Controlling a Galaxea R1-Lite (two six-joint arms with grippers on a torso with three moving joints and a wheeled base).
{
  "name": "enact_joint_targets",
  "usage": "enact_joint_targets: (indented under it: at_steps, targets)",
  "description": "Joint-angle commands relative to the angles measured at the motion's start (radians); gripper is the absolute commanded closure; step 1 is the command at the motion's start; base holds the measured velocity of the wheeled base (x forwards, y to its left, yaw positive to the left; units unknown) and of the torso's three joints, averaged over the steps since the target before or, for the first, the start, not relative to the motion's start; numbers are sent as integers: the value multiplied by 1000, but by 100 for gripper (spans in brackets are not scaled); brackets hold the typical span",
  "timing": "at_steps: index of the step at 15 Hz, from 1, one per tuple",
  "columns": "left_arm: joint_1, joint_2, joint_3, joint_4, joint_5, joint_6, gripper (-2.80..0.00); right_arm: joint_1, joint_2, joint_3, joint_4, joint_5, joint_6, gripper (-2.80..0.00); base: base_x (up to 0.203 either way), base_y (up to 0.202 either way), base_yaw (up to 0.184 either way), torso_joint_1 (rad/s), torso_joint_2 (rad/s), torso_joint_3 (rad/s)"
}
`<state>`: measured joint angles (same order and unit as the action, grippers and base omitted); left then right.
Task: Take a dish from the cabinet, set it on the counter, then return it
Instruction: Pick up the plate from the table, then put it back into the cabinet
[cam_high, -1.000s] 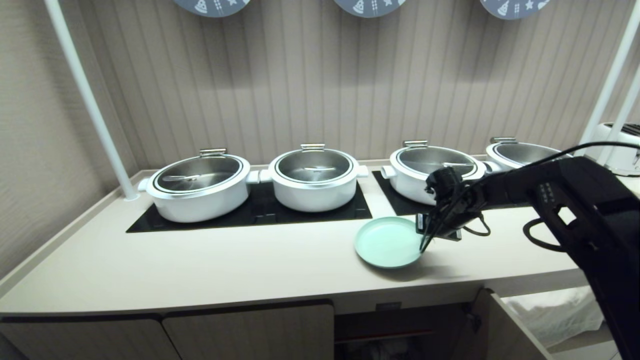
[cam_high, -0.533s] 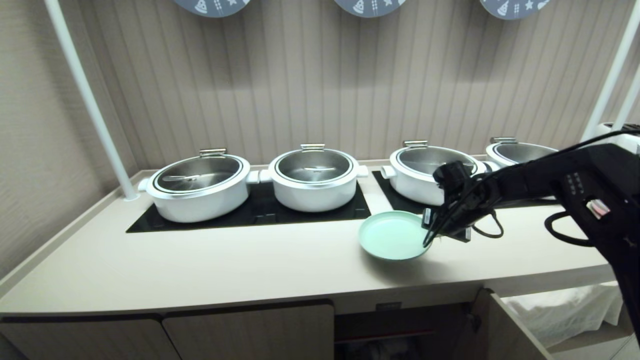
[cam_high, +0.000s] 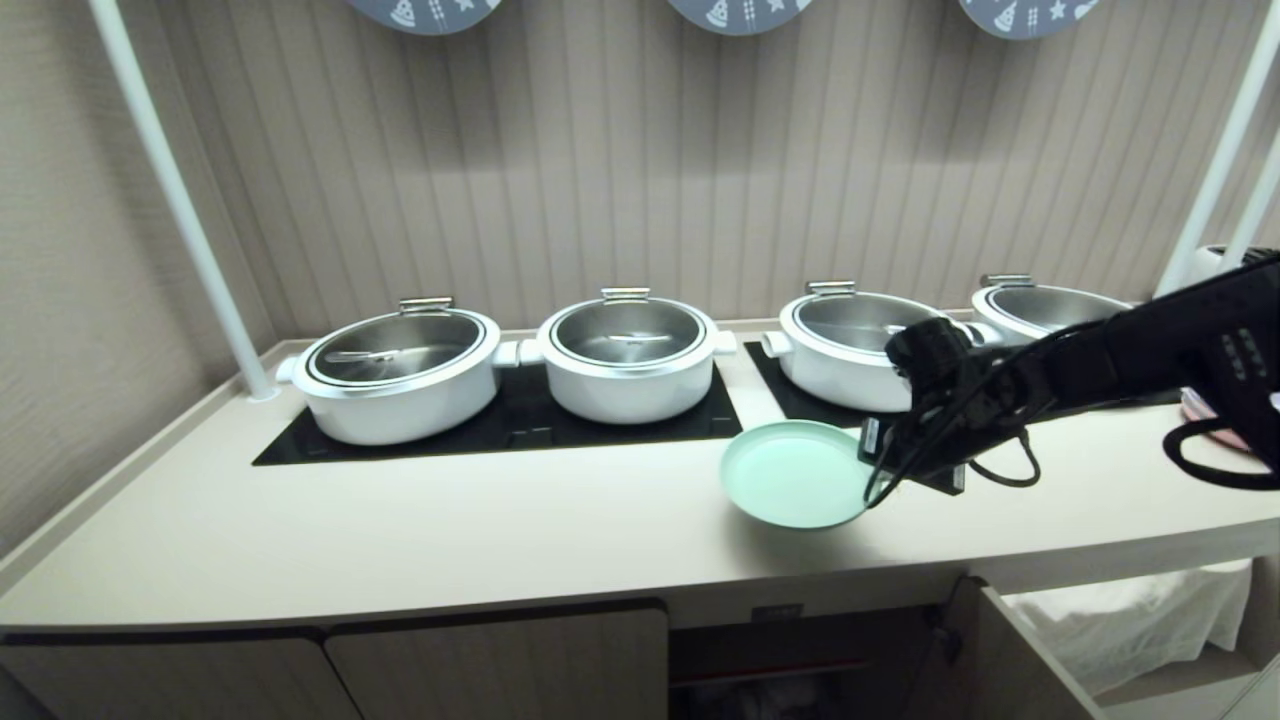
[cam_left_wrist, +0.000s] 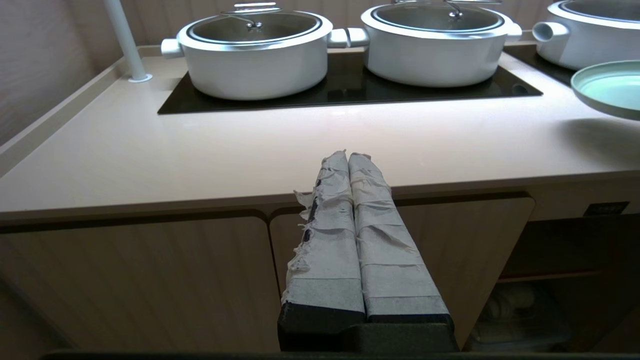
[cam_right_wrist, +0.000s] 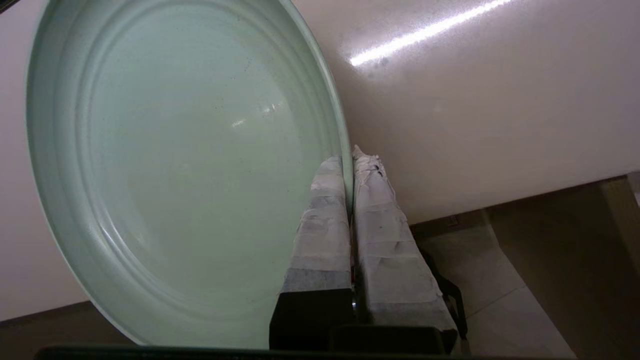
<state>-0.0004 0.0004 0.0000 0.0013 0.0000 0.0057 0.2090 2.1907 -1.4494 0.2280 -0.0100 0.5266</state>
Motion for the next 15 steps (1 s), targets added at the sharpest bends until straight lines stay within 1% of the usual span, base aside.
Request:
enact_joint_targets:
  at_steps: [1,8,11,13,15]
  targets:
    - [-1,0,0,0,0,0,0,4,-86,66,-2,0,3,0,0,0,0,0,0,0]
    - [-1,0,0,0,0,0,0,18,-319,315,-6,1,3,0,0,0,0,0,0,0]
    - [0,0,0,0,0,0,0,15,-393,400,-7,2,2,0,0,0,0,0,0,0]
    - [0,0,0,0,0,0,0,16,-447,458,-17,3,-1,0,0,0,0,0,0,0]
    - [-1,0,0,0,0,0,0,24,-499,545,-47,3,-8,0,0,0,0,0,0,0]
